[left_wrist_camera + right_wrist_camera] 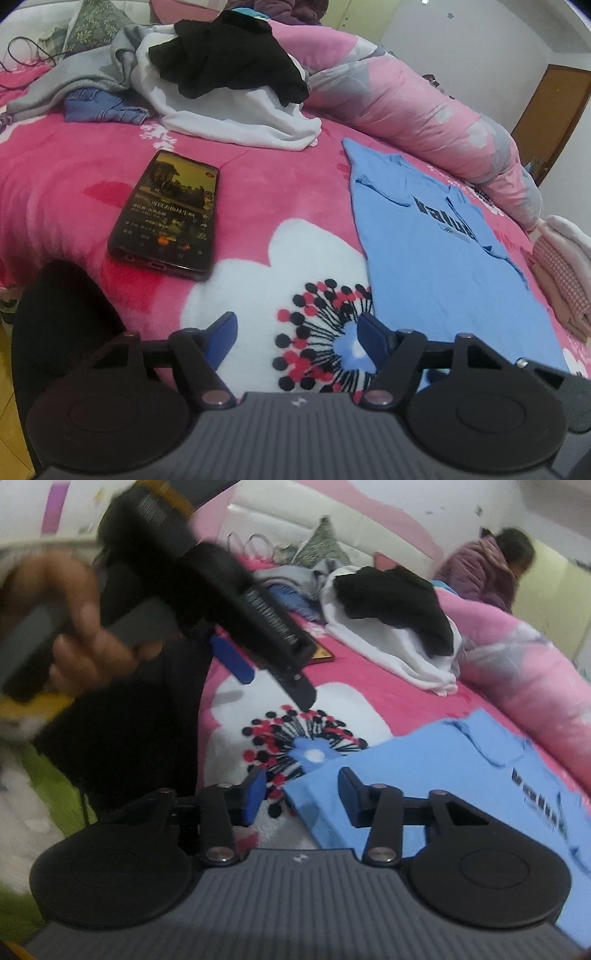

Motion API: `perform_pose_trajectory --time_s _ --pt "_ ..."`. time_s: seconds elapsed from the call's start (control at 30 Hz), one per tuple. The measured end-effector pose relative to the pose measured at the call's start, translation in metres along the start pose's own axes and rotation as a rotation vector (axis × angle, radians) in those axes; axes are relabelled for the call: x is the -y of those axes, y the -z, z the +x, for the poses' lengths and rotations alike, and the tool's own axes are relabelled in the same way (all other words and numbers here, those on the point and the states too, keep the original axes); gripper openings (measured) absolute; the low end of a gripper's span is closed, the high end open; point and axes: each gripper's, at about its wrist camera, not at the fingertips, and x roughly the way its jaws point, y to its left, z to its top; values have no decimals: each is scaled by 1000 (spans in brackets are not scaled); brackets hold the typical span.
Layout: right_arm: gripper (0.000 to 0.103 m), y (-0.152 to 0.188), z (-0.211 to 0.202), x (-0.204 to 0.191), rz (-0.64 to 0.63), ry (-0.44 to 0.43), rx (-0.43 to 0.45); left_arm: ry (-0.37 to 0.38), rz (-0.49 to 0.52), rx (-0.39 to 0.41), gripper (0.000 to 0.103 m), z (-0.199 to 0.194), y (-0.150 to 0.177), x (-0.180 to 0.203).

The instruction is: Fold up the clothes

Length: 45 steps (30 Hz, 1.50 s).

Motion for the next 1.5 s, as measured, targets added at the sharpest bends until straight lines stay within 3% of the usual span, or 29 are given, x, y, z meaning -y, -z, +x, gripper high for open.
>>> perform_pose_trajectory --time_s 0.23,0.43,0.67,0.9,1.03,1.3,1.5 --pt "18 6 18 -11 -75 76 -58 32 -10 -2 64 2 1 -3" --pt "3 9 15 6 56 61 -21 83 -48 -12 64 3 0 -6" --pt "2 24 -3 58 472 -40 88 313 -279 -124 65 21 -3 -25" --pt "2 29 -10 63 559 -59 150 472 -364 -250 67 50 1 -12" --pt "2 28 -10 61 552 -66 160 502 -380 -316 68 67 3 -2" --pt "2 29 -13 59 539 -75 178 481 -354 -352 67 86 -1 14" --pt "2 30 -15 58 526 -80 212 466 -333 -372 51 91 -5 22"
